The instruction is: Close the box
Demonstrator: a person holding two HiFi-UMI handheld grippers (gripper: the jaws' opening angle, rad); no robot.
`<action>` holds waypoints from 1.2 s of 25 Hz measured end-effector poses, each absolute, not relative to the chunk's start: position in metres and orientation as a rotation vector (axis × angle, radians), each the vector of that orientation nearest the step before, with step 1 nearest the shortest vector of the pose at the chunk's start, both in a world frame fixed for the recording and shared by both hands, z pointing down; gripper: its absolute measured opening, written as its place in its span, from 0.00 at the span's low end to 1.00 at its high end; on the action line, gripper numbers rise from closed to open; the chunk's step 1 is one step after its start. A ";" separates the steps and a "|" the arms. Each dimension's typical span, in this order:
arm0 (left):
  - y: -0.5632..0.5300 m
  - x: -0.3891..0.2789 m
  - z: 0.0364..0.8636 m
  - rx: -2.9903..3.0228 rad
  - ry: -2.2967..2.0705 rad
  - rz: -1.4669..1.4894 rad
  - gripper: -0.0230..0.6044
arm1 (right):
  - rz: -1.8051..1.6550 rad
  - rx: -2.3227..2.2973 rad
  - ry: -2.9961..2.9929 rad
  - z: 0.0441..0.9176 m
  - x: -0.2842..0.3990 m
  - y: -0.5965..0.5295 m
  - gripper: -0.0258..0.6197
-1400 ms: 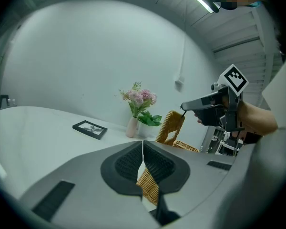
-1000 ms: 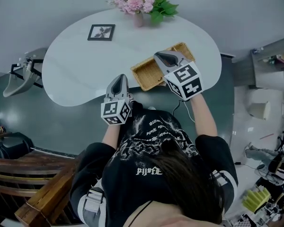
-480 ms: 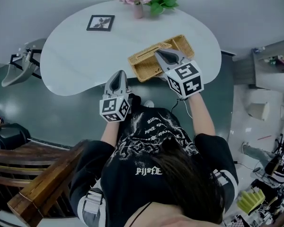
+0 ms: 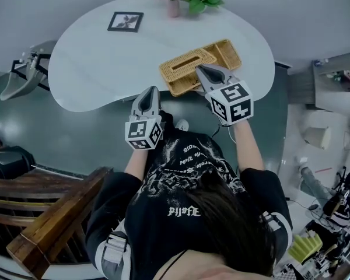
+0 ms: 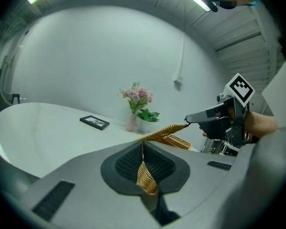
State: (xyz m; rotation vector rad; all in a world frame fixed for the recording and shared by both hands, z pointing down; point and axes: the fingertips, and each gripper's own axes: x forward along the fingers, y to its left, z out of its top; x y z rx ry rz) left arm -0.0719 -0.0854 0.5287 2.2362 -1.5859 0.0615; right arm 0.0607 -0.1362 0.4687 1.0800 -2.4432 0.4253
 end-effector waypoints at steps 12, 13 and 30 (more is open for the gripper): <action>-0.082 -0.062 0.528 2.247 -1.578 0.049 0.08 | 0.502 1.092 -2.434 0.496 0.073 -0.121 0.09; -0.081 -0.061 0.528 2.246 -1.577 0.049 0.08 | 0.506 1.090 -2.432 0.498 0.074 -0.120 0.09; -0.078 -0.056 0.527 2.277 -1.569 0.080 0.08 | 0.571 1.079 -2.381 0.533 0.081 -0.105 0.10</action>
